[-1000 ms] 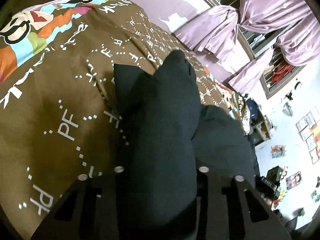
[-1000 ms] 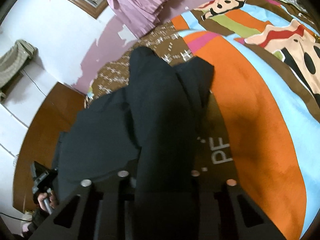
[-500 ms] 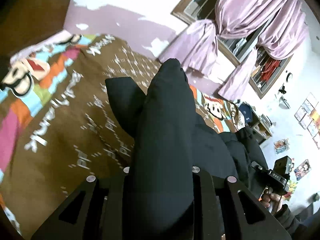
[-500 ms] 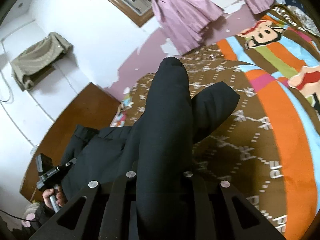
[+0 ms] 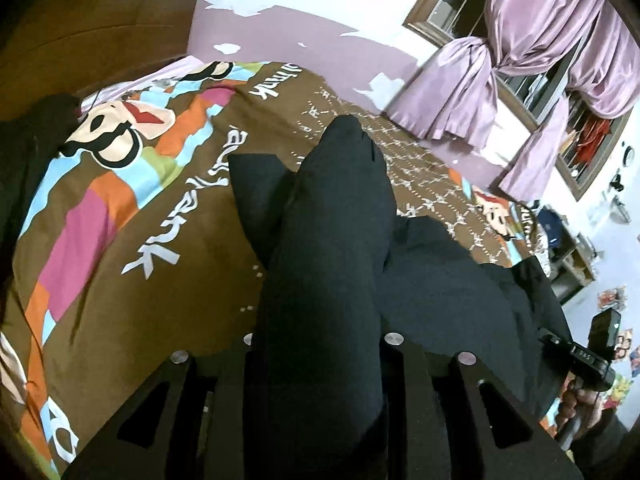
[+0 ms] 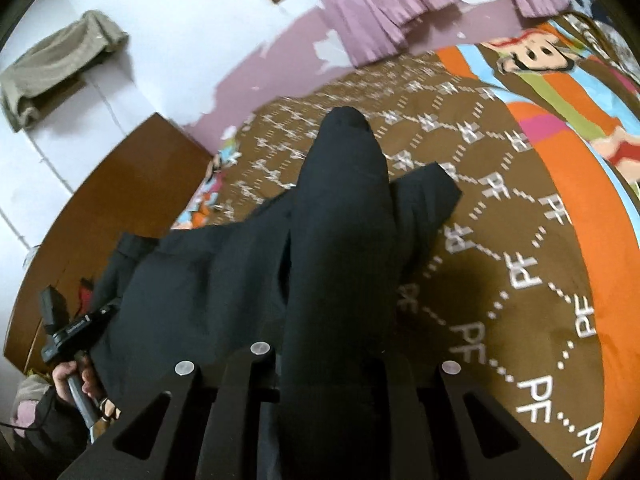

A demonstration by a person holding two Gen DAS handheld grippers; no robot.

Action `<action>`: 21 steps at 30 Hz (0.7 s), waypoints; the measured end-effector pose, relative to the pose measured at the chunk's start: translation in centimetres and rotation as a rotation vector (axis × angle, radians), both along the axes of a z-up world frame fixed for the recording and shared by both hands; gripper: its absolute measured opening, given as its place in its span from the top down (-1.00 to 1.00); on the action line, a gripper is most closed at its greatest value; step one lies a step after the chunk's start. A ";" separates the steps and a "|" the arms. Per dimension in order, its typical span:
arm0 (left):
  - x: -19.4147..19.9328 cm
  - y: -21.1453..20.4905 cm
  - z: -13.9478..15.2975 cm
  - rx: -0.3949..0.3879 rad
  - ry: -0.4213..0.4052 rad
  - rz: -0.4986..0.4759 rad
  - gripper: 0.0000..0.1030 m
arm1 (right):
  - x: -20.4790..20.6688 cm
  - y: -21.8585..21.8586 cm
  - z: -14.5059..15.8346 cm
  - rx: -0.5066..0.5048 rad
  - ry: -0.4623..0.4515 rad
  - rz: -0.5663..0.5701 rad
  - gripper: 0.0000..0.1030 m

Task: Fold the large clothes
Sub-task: 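Carry the lifted bundle with both tools and lower it onto the bedspread, then open both tools, releasing the bundle, and pull them back from it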

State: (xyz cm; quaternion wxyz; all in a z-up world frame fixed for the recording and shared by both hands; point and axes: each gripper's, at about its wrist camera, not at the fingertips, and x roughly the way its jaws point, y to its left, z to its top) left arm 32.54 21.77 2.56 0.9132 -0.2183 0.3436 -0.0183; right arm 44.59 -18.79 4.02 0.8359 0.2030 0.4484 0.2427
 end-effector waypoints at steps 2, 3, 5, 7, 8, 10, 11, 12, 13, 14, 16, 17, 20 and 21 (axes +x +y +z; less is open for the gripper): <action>0.0 0.1 -0.2 0.025 0.019 0.014 0.45 | 0.3 -0.1 -0.2 -0.023 0.030 -0.007 0.59; 0.1 0.1 -0.3 0.045 0.037 0.026 0.34 | 0.4 -0.1 -0.2 -0.043 0.042 -0.008 0.56; 0.2 0.0 -0.4 0.076 0.067 0.044 0.16 | 0.5 0.1 -0.1 -0.093 0.058 -0.013 0.29; 0.7 -0.1 -0.8 0.114 0.115 0.069 -0.07 | 0.2 0.3 0.1 -0.119 0.055 -0.028 -0.10; 0.8 -0.1 -1.0 0.129 0.145 0.086 -0.23 | 0.0 0.6 0.2 -0.133 0.049 -0.032 -0.31; 0.7 0.0 -1.3 0.148 0.169 0.118 -0.40 | -0.6 1.3 0.6 -0.191 0.029 -0.030 -0.46; 0.6 -0.1 -1.3 0.164 0.178 0.139 -0.51 | -0.7 1.6 0.8 -0.211 0.023 -0.030 -0.50; 0.3 -0.2 -1.2 0.194 0.187 0.164 -0.61 | -1.0 1.8 1.1 -0.240 0.015 -0.037 -0.53; 0.1 -0.3 -1.0 0.218 0.185 0.180 -0.66 | -1.1 2.0 1.3 -0.250 0.012 -0.044 -0.58; -0.1 -0.3 -0.9 0.234 0.175 0.189 -0.71 | -1.3 2.1 1.5 -0.255 0.009 -0.052 -0.64; -1.0 -0.6 -0.2 0.265 0.137 0.203 -0.82 | -1.5 2.1 2.1 -0.260 0.002 -0.069 -0.69; -1.6 -0.9 0.2 0.275 0.118 0.207 -0.89 | -1.7 2.0 2.5 -0.260 -0.005 -0.074 -0.70; -3.0 -1.4 1.2 0.256 0.087 0.194 -0.91 | -2.2 2.1 4.0 -0.262 -0.031 -0.077 -0.75; -3.3 -1.6 1.6 0.248 0.078 0.190 -0.92 | -2.5 2.2 4.5 -0.271 -0.042 -0.076 -0.77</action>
